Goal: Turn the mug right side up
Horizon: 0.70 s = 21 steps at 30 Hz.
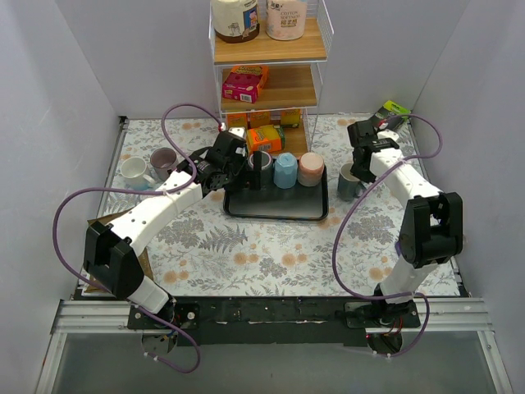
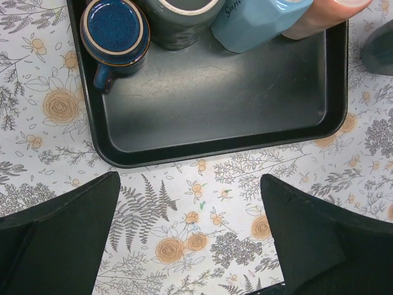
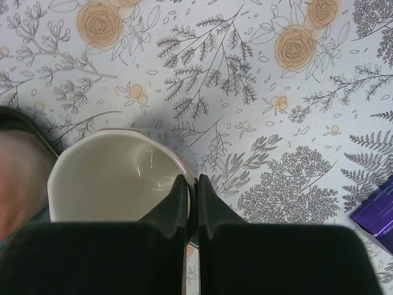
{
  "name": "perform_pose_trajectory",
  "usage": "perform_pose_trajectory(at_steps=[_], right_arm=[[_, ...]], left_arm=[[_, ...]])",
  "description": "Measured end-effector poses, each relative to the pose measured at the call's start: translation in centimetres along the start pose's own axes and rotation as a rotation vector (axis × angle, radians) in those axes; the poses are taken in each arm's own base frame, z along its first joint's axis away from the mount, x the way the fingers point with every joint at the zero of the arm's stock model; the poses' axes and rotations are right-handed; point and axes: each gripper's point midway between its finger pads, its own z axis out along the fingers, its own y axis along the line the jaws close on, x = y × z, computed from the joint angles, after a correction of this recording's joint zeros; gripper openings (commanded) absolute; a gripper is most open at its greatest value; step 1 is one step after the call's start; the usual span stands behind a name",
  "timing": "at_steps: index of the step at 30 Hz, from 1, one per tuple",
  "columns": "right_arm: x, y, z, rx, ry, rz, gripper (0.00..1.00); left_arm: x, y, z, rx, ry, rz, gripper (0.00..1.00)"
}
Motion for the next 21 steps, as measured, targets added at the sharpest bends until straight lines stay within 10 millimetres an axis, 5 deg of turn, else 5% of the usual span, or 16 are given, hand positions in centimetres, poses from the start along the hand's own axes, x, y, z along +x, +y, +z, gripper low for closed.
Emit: perform_pose_trajectory(at_steps=[16, 21], right_arm=[[-5.0, 1.1, 5.3, 0.030, -0.071, 0.253, 0.02], [-5.7, 1.7, 5.8, 0.028, -0.077, 0.280, 0.34]], left_arm=[[-0.8, 1.7, 1.5, -0.020, -0.023, -0.045, 0.98], [-0.6, 2.4, 2.8, -0.037, -0.005, -0.055, 0.98]])
